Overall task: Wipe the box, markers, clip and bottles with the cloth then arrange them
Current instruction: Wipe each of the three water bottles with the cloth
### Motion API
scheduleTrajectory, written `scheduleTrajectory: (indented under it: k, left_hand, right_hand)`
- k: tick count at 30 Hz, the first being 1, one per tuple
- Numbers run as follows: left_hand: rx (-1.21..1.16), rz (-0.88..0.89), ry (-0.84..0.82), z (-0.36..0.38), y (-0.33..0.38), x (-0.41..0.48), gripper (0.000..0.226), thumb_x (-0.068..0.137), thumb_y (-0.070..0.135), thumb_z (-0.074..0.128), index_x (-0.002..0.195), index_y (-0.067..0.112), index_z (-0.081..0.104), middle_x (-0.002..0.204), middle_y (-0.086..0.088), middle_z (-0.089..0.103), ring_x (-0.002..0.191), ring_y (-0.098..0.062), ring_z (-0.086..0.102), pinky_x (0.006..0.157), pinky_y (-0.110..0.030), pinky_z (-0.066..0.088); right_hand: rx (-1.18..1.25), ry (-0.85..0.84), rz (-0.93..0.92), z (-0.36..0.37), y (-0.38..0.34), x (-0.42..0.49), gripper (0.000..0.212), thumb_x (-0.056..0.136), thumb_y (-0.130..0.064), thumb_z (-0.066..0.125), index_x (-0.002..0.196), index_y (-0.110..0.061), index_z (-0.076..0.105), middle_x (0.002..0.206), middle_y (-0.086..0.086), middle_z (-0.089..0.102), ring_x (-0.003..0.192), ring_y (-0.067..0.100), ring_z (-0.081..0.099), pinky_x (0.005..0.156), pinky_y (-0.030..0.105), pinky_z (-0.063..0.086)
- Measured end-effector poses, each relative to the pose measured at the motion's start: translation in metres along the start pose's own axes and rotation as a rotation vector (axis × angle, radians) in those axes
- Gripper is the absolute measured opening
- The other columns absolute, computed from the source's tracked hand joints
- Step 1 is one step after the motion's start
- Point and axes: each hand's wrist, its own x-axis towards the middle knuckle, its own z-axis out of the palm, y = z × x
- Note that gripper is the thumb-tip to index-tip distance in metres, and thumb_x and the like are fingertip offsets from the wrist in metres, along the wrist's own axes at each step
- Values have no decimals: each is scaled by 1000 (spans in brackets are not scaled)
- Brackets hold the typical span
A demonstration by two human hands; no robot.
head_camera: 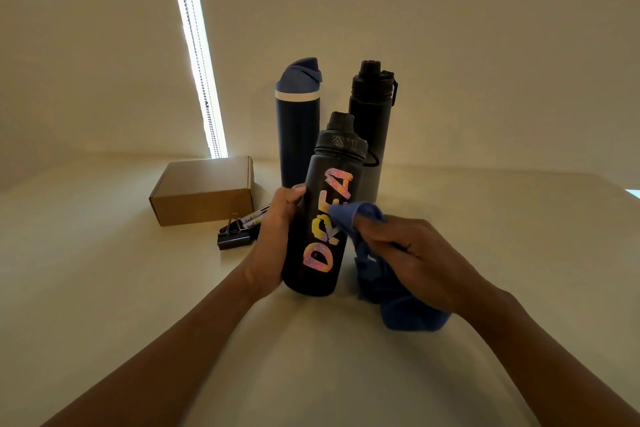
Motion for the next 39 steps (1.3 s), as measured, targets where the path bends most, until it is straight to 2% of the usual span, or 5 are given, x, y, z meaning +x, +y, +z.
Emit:
scheduleTrajectory:
  k: [12, 17, 26, 30, 39]
  left_hand:
    - [71, -1, -43, 2, -4, 0, 53, 98, 57, 31, 127, 22, 60, 104, -5, 77, 93, -20, 76, 80, -34, 54]
    - [98, -20, -81, 0, -5, 1, 62, 95, 66, 39, 134, 21, 59, 120, -14, 75, 108, -30, 74, 95, -44, 55]
    - [56, 3, -107, -6, -8, 5, 66, 98, 63, 32, 136, 14, 57, 112, -16, 76, 102, -33, 74, 86, -40, 58]
    - [86, -10, -157, -8, -7, 5, 76, 95, 66, 30, 140, 9, 54, 117, -21, 73, 101, -35, 72, 84, -40, 56]
    - [49, -22, -117, -7, -11, 8, 67, 100, 63, 32, 133, 10, 59, 114, -17, 75, 102, -33, 71, 91, -44, 53]
  right_hand:
    - [84, -38, 40, 1, 11, 1, 25, 103, 0, 46, 113, -2, 69, 91, 9, 69, 81, 3, 65, 70, 9, 48]
    - [15, 118, 19, -8, 1, 2, 30, 108, -24, 42, 102, -46, 61, 86, -11, 64, 75, 10, 63, 62, 19, 45]
    - [67, -40, 107, 12, 30, 6, 29, 107, -16, 42, 123, -7, 64, 105, 19, 68, 83, -6, 62, 71, 13, 45]
    - [-67, 77, -1, -5, 25, 7, 29, 107, -40, 32, 124, -56, 48, 105, -9, 63, 90, 7, 63, 72, 22, 52]
    - [-228, -8, -55, -5, 27, 11, 31, 106, -27, 37, 129, -41, 53, 103, -16, 57, 84, -2, 57, 69, 11, 40]
